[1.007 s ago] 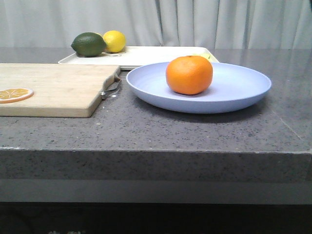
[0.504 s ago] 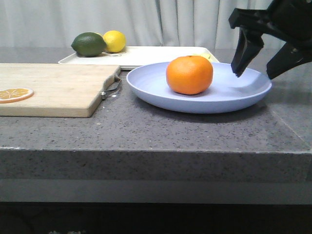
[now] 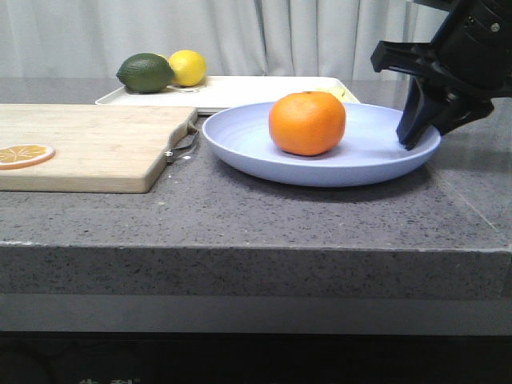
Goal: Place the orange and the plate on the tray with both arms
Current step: 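Lower the right gripper to the plate rim nearest it and grip, then lift the plate with the right gripper and carry it onto the white tray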
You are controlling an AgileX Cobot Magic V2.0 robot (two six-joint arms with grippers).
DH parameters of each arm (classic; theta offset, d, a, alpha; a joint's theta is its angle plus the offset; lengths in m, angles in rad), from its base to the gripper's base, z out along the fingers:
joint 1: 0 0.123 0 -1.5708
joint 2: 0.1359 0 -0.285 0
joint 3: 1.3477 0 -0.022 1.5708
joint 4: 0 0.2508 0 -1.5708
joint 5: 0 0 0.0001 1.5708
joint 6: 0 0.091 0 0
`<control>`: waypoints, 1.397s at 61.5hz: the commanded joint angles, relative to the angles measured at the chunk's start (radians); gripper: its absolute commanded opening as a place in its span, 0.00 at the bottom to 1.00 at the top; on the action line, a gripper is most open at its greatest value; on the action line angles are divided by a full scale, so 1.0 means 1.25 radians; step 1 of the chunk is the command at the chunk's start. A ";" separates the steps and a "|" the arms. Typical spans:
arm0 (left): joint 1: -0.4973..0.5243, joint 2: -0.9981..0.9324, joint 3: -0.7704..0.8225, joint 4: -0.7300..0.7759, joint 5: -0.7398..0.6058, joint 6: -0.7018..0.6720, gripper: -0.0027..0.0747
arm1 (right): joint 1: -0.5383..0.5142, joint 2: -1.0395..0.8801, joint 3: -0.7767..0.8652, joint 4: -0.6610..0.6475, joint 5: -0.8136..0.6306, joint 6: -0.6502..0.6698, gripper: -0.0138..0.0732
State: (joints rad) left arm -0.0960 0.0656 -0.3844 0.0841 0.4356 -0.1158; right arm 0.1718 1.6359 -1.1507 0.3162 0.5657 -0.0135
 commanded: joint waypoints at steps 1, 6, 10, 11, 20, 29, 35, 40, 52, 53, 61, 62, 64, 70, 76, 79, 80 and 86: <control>0.002 0.009 -0.019 0.002 -0.070 -0.002 0.01 | -0.003 -0.029 -0.030 -0.001 -0.026 -0.011 0.07; 0.002 0.009 -0.019 0.002 -0.070 -0.002 0.01 | -0.003 -0.029 -0.040 0.000 -0.018 -0.011 0.09; 0.002 0.009 -0.019 0.002 -0.070 -0.002 0.01 | -0.007 -0.029 -0.055 0.007 -0.001 -0.011 0.09; 0.002 0.009 -0.019 0.002 -0.070 -0.002 0.01 | -0.008 -0.029 -0.060 0.013 0.003 -0.011 0.09; 0.002 0.009 -0.019 0.002 -0.070 -0.002 0.01 | -0.032 -0.021 -0.139 0.081 0.043 -0.011 0.09; 0.002 0.009 -0.019 0.002 -0.070 -0.002 0.01 | -0.042 0.020 -0.250 0.114 0.099 -0.011 0.09; 0.002 0.009 -0.019 0.002 -0.070 -0.002 0.01 | -0.042 0.071 -0.350 0.141 0.138 -0.011 0.09; 0.002 0.009 -0.019 0.002 -0.070 -0.002 0.01 | -0.042 0.123 -0.445 0.170 0.164 -0.011 0.09; 0.002 0.009 -0.019 0.002 -0.070 -0.002 0.01 | -0.042 0.294 -0.722 0.216 0.237 0.011 0.09; 0.002 0.009 -0.019 0.002 -0.070 -0.002 0.01 | -0.042 0.308 -0.744 0.217 0.242 0.018 0.09; 0.002 0.009 -0.019 0.002 -0.070 -0.002 0.01 | -0.040 0.437 -0.950 0.217 0.281 0.070 0.09; 0.002 0.009 -0.019 0.002 -0.070 -0.002 0.01 | -0.040 0.452 -0.973 0.217 0.283 0.076 0.09; 0.002 0.009 -0.019 0.002 -0.070 -0.002 0.01 | -0.040 0.489 -1.020 0.217 0.288 0.089 0.09; 0.002 0.009 -0.019 0.002 -0.070 -0.002 0.01 | -0.040 0.586 -1.173 0.217 0.298 0.144 0.09; 0.002 0.009 -0.019 0.002 -0.070 -0.002 0.01 | -0.040 0.662 -1.285 0.217 0.296 0.176 0.09; 0.002 0.009 -0.019 0.002 -0.070 -0.002 0.01 | -0.041 0.690 -1.327 0.217 0.291 0.186 0.09; 0.002 0.009 -0.019 0.002 -0.070 -0.002 0.01 | -0.042 0.698 -1.336 0.217 0.289 0.189 0.09; 0.002 0.009 -0.019 0.002 -0.070 -0.002 0.01 | -0.043 0.733 -1.354 0.217 0.268 0.194 0.09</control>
State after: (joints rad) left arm -0.0960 0.0656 -0.3844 0.0841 0.4356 -0.1158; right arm 0.1228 2.6039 -2.7845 0.5179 0.9835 0.2078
